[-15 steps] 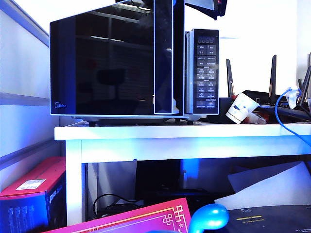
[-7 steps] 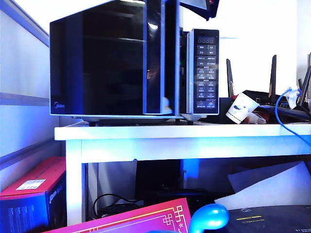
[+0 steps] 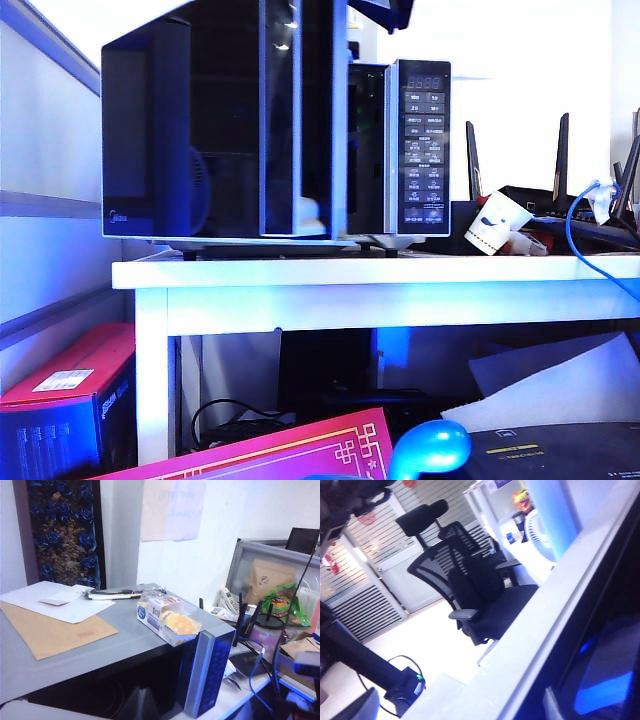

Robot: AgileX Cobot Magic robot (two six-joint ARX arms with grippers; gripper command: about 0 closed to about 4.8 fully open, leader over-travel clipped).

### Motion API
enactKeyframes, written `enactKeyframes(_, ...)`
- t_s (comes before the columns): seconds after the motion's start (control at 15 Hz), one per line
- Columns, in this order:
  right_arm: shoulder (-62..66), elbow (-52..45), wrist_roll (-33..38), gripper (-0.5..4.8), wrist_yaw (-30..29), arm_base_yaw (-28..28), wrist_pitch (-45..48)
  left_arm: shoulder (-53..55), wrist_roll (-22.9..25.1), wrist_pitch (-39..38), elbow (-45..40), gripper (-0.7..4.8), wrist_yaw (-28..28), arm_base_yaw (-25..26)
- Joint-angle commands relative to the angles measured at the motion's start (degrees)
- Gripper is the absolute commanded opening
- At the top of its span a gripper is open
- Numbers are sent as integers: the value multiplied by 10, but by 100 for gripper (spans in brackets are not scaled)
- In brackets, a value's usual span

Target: Open the microwave door, place the box of snacks from the top of the microwave inside, then close the microwave door.

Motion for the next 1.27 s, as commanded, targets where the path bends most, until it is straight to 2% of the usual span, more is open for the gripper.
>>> enactKeyframes(0.07,-2,2,10,429,-3,27,6,-2,0,1,3,-5,2,0)
enactKeyframes(1.27,0,2,11,426,42,257,10,-2,15,-29,3,-5,3,0)
